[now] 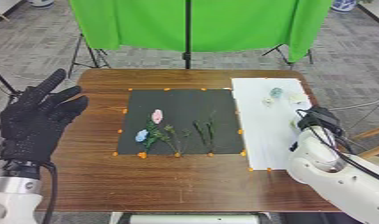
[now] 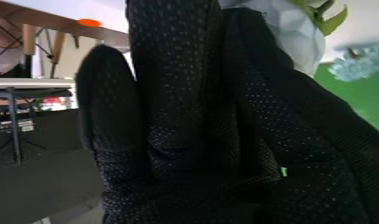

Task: Arrange flowers

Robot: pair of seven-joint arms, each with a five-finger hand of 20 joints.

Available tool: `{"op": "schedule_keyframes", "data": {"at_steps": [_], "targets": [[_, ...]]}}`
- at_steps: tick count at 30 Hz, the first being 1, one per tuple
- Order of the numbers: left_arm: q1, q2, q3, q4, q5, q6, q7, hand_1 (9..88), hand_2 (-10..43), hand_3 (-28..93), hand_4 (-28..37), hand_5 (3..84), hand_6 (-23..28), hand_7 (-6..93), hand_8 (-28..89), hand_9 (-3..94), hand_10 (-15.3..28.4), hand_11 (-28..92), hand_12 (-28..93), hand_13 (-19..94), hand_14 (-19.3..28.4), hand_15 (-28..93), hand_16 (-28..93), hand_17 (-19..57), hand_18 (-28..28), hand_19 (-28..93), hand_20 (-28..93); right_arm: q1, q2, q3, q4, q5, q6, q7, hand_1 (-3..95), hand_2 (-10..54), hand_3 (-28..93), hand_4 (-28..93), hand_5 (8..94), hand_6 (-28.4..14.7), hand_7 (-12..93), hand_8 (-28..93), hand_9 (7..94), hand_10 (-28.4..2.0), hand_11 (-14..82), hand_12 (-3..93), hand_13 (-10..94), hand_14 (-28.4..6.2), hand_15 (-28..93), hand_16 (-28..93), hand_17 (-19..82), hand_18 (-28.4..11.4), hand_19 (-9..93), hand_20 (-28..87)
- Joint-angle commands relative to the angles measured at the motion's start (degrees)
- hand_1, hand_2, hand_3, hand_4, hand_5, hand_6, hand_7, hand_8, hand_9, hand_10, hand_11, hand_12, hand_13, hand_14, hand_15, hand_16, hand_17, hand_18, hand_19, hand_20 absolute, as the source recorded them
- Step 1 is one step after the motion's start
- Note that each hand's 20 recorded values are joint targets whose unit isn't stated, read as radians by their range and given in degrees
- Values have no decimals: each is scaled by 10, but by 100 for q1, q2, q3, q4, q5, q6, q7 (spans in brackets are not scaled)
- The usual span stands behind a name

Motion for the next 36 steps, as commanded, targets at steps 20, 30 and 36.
{"op": "schedule_keyframes", "data": {"at_steps": [20,30,36], "targets": [[-26,-70,21,51,58,-57,-176,215,82,787,-261,341,78,149,-103,331,206,306,121,258,284,607,-117,-55,260,614,254,-155,-54,395,-493,325,-306,-230,416,-95,782,-254,482,-65,103,-106,708,-186,160,125,828,-90,459,154,544,-156,932,8],[-98,-60,52,85,53,-92,-246,214,82,784,-267,342,78,151,-103,332,208,305,121,257,284,607,-117,-55,260,613,254,43,-103,88,-270,498,-470,-215,406,-95,758,-267,469,-23,114,-109,683,-188,149,122,811,-95,470,138,535,-159,932,-24],[-98,-65,22,90,68,-123,-282,210,82,785,-272,342,78,152,-104,333,209,304,121,257,284,607,-118,-55,260,613,254,38,-85,-269,-111,119,-25,-193,498,-95,707,-276,729,-2,161,-33,808,-106,131,170,851,-76,439,162,538,-154,932,-23]]}}
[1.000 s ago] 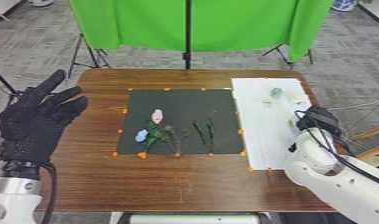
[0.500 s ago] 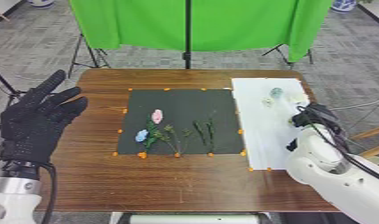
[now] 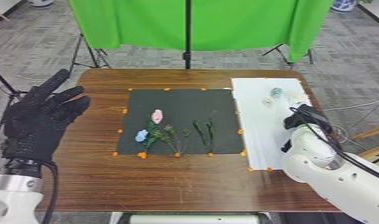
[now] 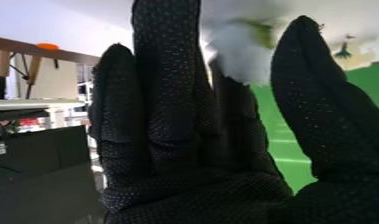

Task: Arrange flowers

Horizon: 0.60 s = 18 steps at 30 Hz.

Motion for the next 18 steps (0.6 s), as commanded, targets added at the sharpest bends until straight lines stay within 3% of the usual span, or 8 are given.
{"op": "schedule_keyframes", "data": {"at_steps": [1,5,12,14,16,18], "targets": [[26,-49,-11,38,34,-82,-127,210,82,785,-273,342,78,152,-104,332,209,304,121,257,284,607,-118,-55,260,613,254,-5,17,-452,178,-503,517,58,524,-95,691,-279,774,2,171,-2,850,-94,104,209,863,-67,433,171,540,-151,932,-6],[21,-47,-4,43,28,-69,-99,209,82,785,-275,344,80,151,-103,333,209,303,122,257,284,607,-118,-55,260,613,255,144,54,-700,206,-835,873,79,557,-95,684,-282,835,18,194,25,925,-72,78,261,892,-49,425,192,555,-141,932,32],[100,-37,-15,26,9,-61,7,208,83,785,-276,345,80,150,-103,333,208,303,123,257,284,607,-118,-55,260,612,255,278,90,-760,76,-1028,1054,213,548,-95,710,-283,835,9,195,33,929,-77,73,282,895,-45,432,208,558,-141,932,65],[69,-51,-7,24,23,-42,-20,208,83,785,-275,344,79,150,-103,334,208,303,122,257,284,606,-117,-55,260,613,255,169,70,-513,-44,-871,930,153,519,-95,719,-281,762,-13,195,13,875,-93,109,255,874,-51,451,197,545,-146,932,72],[63,-59,-12,33,23,-61,-27,208,83,785,-275,344,79,150,-103,333,208,304,123,257,284,605,-117,-55,260,613,255,152,79,-422,-162,-862,773,209,444,-95,776,-274,662,-30,178,-94,785,-133,191,170,833,-68,478,175,519,-161,932,50],[93,-56,-26,22,27,-41,14,208,83,785,-274,344,79,150,-103,332,206,305,123,257,284,606,-117,-55,259,613,256,53,55,-178,-311,-676,462,105,413,-95,793,-269,577,-59,149,-116,721,-167,201,143,799,-85,504,161,503,-175,932,26]]}}
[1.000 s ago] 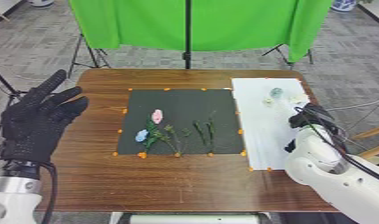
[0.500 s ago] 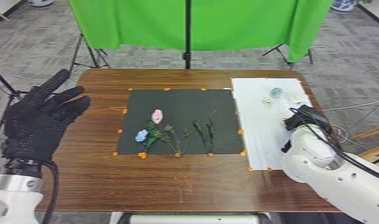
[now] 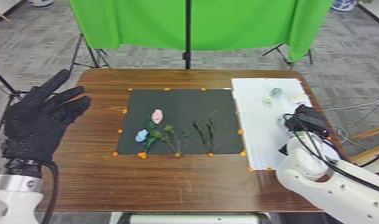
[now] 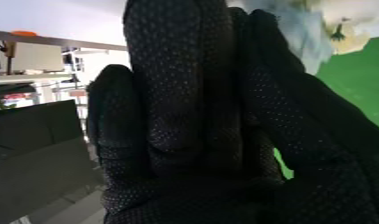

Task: Arrange flowers

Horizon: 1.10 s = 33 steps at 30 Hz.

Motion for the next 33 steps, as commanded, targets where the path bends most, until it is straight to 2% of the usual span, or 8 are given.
{"op": "schedule_keyframes", "data": {"at_steps": [1,3,6,12,16,26,32,33], "targets": [[83,-67,-31,18,35,-42,-3,208,83,785,-273,344,79,150,-103,332,206,305,123,256,284,606,-117,-55,260,612,256,-225,6,717,-516,323,-583,-104,404,-95,793,-269,541,-78,132,-110,693,-181,198,139,784,-93,517,154,495,-182,932,15],[55,-63,-11,32,21,-43,-5,209,82,785,-273,345,79,150,-103,333,207,305,123,257,284,606,-117,-55,259,612,256,-236,16,807,-629,481,-696,-214,388,-95,793,-272,477,-113,109,-103,624,-213,189,134,748,-113,553,134,477,-192,932,-13],[48,-69,-12,33,32,-33,-10,209,80,788,-270,344,79,150,-102,333,207,305,122,257,284,606,-117,-55,259,612,256,-143,-39,784,-664,556,-769,-416,379,-95,793,-274,429,-126,93,-94,570,-233,181,131,707,-129,577,121,457,-200,931,-45],[-1,-67,21,40,29,-30,-34,213,79,786,-265,345,80,150,-103,334,206,306,122,257,284,606,-116,-55,259,612,256,81,-175,613,-539,718,-954,-469,374,-95,783,-281,390,-45,99,-97,547,-232,160,125,691,-137,585,107,443,-207,932,-70],[31,-57,11,28,26,-32,6,214,78,786,-264,345,80,150,-102,333,207,306,122,257,284,606,-117,-55,259,612,256,246,-231,400,-367,615,-1091,-183,372,-95,772,-282,394,-28,106,-104,547,-234,147,123,692,-138,584,102,446,-209,932,-77],[78,-51,-2,15,1,-17,49,217,77,787,-263,346,81,150,-103,334,208,306,121,257,284,607,-117,-54,259,612,256,221,-216,276,-116,692,-1127,-134,376,-95,747,-281,464,-19,116,-112,581,-234,129,122,721,-139,568,99,470,-209,932,-72],[92,-35,4,8,-9,-4,99,217,77,787,-262,347,81,150,-103,334,208,306,121,258,284,607,-117,-54,259,613,256,432,-242,-169,147,669,-964,-245,397,-95,756,-275,570,-8,135,-124,646,-194,140,125,742,-120,551,112,470,-208,932,-37],[92,-40,6,8,-5,-10,102,218,77,787,-263,347,81,150,-103,334,209,307,121,258,284,607,-117,-54,259,612,256,465,-245,-278,211,575,-908,-258,414,-95,761,-275,606,-1,140,-125,674,-174,147,127,751,-111,541,117,464,-204,932,-17]]}}
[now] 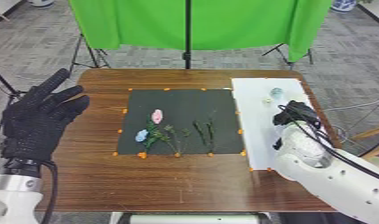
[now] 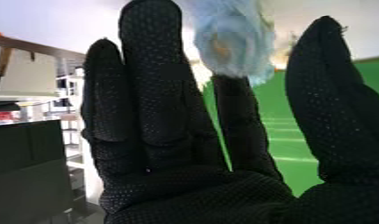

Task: Arrange flowers

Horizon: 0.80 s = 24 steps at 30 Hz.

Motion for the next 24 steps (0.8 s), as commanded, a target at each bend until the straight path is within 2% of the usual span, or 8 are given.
{"op": "schedule_keyframes", "data": {"at_steps": [1,4,5,6,8,10,19,24], "targets": [[84,-29,9,12,0,-23,40,219,77,786,-263,347,81,150,-103,334,208,307,121,257,284,607,-117,-54,259,612,256,213,-18,-570,362,-267,404,-127,429,-95,765,-277,637,5,146,-127,696,-157,154,130,760,-102,532,120,460,-198,932,3],[52,-37,30,20,-6,-6,15,218,77,786,-262,347,81,150,-103,334,208,307,122,258,284,607,-117,-55,259,612,256,270,2,-796,432,-486,693,-37,499,-95,716,-282,726,15,164,-43,764,-118,158,151,800,-65,485,192,468,-184,932,76],[114,-23,8,4,-8,-10,79,218,77,786,-262,347,81,150,-103,334,207,307,122,258,284,607,-117,-54,259,612,256,358,2,-946,485,-595,854,-8,515,-95,697,-282,744,16,167,-30,781,-110,148,167,807,-60,476,203,469,-183,932,84],[66,-36,17,19,4,-25,14,218,77,787,-262,347,81,150,-103,334,207,307,122,258,284,606,-117,-54,259,612,256,358,11,-1001,513,-723,972,34,522,-95,691,-282,750,16,168,-25,789,-106,140,177,811,-57,471,211,472,-181,932,91],[42,-32,27,27,-2,-22,1,218,77,786,-262,347,81,151,-103,334,207,307,122,257,284,607,-117,-55,259,612,256,419,48,-1133,538,-886,1163,85,557,-95,671,-283,811,22,179,0,882,-79,60,261,857,-45,448,234,496,-174,932,135],[87,-25,4,13,-2,-26,30,218,77,787,-262,347,81,150,-103,334,207,307,122,257,284,607,-117,-54,259,612,256,468,64,-1238,560,-1014,1325,139,566,-95,669,-283,841,28,191,13,921,-71,59,283,877,-40,449,227,512,-170,932,163],[105,-17,-105,-24,30,-52,-4,218,77,786,-262,347,81,150,-102,335,208,308,121,258,284,607,-116,-54,258,612,256,764,128,-1459,201,-1597,1893,174,572,-95,682,-283,876,31,194,25,937,-62,156,272,911,-32,463,214,539,-167,932,222],[155,-4,-258,-53,39,-65,-38,218,78,786,-262,347,81,150,-103,334,209,306,121,258,284,607,-117,-54,258,613,256,1484,-85,-1881,-285,-1357,1769,-247,569,-95,694,-283,878,27,191,31,937,-63,161,271,913,-32,469,215,539,-167,932,242]]}}
